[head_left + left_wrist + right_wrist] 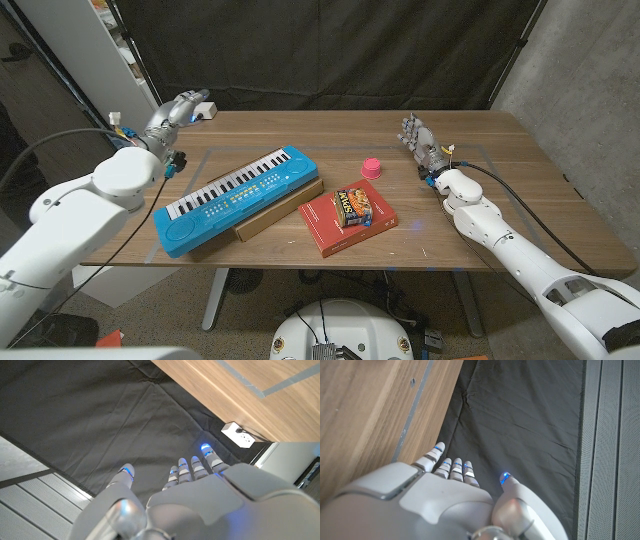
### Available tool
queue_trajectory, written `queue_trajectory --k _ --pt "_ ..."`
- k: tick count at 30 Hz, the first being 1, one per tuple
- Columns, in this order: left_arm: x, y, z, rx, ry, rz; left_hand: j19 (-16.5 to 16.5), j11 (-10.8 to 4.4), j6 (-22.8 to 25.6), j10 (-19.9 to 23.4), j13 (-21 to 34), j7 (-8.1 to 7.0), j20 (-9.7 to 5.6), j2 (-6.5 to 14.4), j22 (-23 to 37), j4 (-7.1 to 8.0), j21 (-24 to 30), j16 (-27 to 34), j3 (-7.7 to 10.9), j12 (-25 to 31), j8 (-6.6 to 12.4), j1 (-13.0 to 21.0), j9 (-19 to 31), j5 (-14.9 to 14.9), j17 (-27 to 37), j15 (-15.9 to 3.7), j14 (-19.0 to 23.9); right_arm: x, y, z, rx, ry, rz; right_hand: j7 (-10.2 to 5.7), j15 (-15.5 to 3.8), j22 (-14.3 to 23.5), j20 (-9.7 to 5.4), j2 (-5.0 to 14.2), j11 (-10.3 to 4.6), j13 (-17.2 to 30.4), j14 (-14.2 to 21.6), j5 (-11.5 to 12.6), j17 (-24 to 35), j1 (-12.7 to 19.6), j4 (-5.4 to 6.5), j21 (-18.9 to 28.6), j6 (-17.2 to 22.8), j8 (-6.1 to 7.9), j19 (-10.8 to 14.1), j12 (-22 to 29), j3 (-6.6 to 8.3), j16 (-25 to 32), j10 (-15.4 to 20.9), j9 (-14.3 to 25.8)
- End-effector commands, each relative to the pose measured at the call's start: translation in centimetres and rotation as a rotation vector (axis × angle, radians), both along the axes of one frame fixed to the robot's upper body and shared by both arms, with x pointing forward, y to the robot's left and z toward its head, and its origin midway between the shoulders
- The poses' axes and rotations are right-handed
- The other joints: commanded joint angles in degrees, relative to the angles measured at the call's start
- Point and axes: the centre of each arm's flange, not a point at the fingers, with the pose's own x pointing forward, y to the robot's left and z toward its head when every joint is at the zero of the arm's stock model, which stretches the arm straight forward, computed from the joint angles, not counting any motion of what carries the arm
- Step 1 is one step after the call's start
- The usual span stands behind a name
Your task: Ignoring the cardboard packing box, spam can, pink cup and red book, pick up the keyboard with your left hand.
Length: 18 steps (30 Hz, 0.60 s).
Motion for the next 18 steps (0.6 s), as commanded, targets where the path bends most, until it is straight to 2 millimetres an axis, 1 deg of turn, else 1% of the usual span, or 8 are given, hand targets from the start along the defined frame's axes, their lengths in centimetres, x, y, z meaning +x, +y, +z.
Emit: queue_trajectory --k 1,6,9,10,13,15,16,18 --pt "-0.3 0.9 0.5 -0.020 0.089 -0.027 0.47 0.38 0.58 0.78 0.11 0.26 0.06 -0.88 -0.03 -1.51 -0.22 -0.13 0.05 0.24 0.31 1.60 0.23 -0.59 0.08 0.24 0.69 0.1 0.2 -0.1 -0.002 0.005 0.000 0.19 0.22 0.21 -1.37 2.22 0.42 0.14 0.25 0.30 0.21 0.25 -0.40 0.15 0.58 -0.03 0.55 -0.07 0.17 0.03 0.30 0.34" --pt "-0.6 1.0 0.8 -0.007 0.120 -0.006 2.10 0.94 1.57 2.02 0.14 0.83 0.99 -2.29 -0.04 -3.15 -0.15 0.07 -0.26 0.39 0.41 2.80 0.24 -0.96 0.10 0.71 2.18 0.1 0.2 -0.1 -0.005 0.006 -0.002 0.21 0.21 0.21 -1.36 2.20 0.46 0.14 0.27 0.31 0.21 0.26 -0.41 0.14 0.57 -0.05 0.55 -0.09 0.17 0.03 0.29 0.34" --pt "-0.7 1.2 1.0 0.003 0.143 0.012 2.61 1.22 1.68 2.17 0.15 1.21 1.35 -2.63 -0.04 -3.60 -0.13 0.01 -0.34 0.34 0.35 3.14 0.25 -1.05 0.11 0.92 2.39 0.1 0.2 -0.1 -0.005 0.006 -0.003 0.22 0.23 0.21 -1.35 2.19 0.49 0.14 0.27 0.32 0.21 0.26 -0.42 0.14 0.60 -0.06 0.56 -0.09 0.16 0.02 0.32 0.35" --pt "-0.8 1.3 1.0 0.007 0.153 0.018 2.80 1.66 1.73 2.26 0.16 1.44 1.49 -2.77 -0.03 -3.80 -0.15 -0.01 -0.37 0.32 0.32 3.30 0.26 -1.09 0.11 1.02 2.48 0.1 0.2 -0.1 -0.006 0.007 -0.003 0.26 0.24 0.21 -1.34 2.19 0.44 0.14 0.26 0.32 0.21 0.26 -0.42 0.14 0.59 -0.06 0.56 -0.09 0.16 0.02 0.32 0.35" --pt "-1.0 1.5 1.1 0.016 0.174 0.038 3.25 2.07 1.95 2.52 0.17 2.13 2.00 -3.14 -0.02 -4.32 -0.19 0.03 -0.47 0.28 0.28 3.70 0.27 -1.18 0.12 1.36 2.98 0.1 0.3 -0.2 -0.005 0.009 -0.002 0.24 0.21 0.21 -1.35 2.19 0.51 0.14 0.27 0.32 0.21 0.27 -0.43 0.14 0.59 -0.07 0.56 -0.08 0.16 0.01 0.35 0.35" --pt "-1.2 1.6 1.1 0.015 0.164 0.053 4.45 2.17 2.99 3.91 0.20 2.35 2.83 -3.65 -0.01 -5.11 -0.10 0.09 -0.60 0.59 0.47 4.34 0.28 -1.28 0.13 1.65 3.85 0.2 0.4 -0.2 -0.008 0.008 -0.001 0.23 0.21 0.21 -1.36 2.18 0.48 0.14 0.27 0.33 0.21 0.27 -0.43 0.14 0.59 -0.08 0.57 -0.08 0.16 0.01 0.36 0.35" --pt "-1.3 1.6 1.1 0.019 0.164 0.061 5.64 2.25 4.22 5.39 0.21 2.48 3.27 -3.97 0.01 -5.89 -0.09 0.44 -0.69 0.88 0.59 5.03 0.26 -1.36 0.13 1.69 5.67 0.2 0.4 -0.1 -0.008 0.007 0.000 0.28 0.23 0.21 -1.34 2.17 0.53 0.14 0.28 0.33 0.21 0.28 -0.43 0.14 0.57 -0.09 0.57 -0.09 0.16 0.01 0.36 0.35" --pt "-1.4 1.7 1.2 0.032 0.173 0.072 7.13 2.58 4.98 6.30 0.21 2.50 3.24 -4.05 0.00 -6.35 0.19 0.47 -0.68 1.04 0.66 5.52 0.25 -1.39 0.12 1.93 6.42 0.2 0.5 0.0 -0.013 0.003 0.000 0.29 0.23 0.21 -1.35 2.16 0.45 0.14 0.27 0.33 0.21 0.28 -0.44 0.13 0.58 -0.10 0.57 -0.09 0.15 0.00 0.39 0.35"
